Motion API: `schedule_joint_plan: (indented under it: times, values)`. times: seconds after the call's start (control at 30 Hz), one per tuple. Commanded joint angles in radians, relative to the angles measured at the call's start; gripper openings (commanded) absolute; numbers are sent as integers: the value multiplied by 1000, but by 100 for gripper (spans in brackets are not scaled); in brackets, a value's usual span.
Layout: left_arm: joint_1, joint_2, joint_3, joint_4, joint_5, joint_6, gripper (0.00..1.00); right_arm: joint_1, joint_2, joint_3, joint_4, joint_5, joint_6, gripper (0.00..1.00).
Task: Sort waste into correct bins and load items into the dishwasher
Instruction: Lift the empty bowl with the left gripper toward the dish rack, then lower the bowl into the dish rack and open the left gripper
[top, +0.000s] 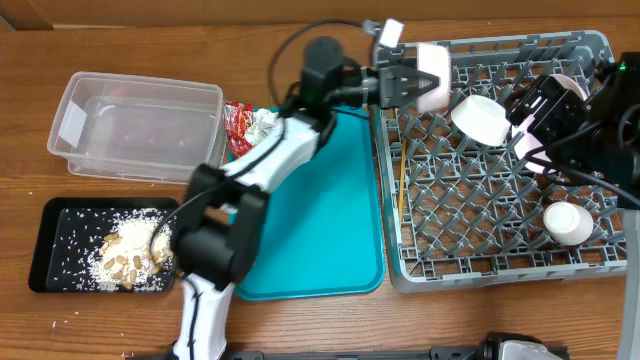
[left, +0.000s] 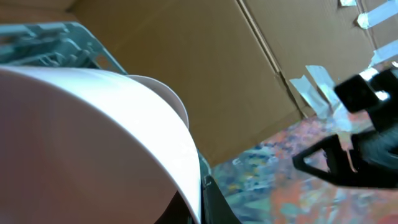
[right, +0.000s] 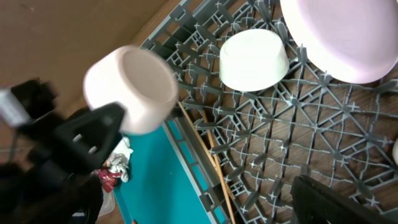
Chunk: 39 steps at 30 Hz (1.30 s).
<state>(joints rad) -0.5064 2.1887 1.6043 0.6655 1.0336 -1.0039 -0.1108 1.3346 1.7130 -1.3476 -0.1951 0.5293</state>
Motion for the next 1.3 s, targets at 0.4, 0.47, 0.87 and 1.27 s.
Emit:
schedule_joint_plan:
  times: [0.4, 0.47, 0.87, 1.27]
  values:
    - [-20, 323, 108, 259, -123, -457, 4, -3, -4, 10, -8, -4, -40, 100]
    - [-19, 325, 108, 259, -116, -459, 4, -3, -4, 10, -8, -4, -40, 100]
    - [3, 322, 108, 338, 39, -525, 27, -3, -4, 10, -9, -5, -39, 100]
    - [23, 286, 108, 337, 146, -553, 100, -3, -4, 10, -10, -5, -39, 100]
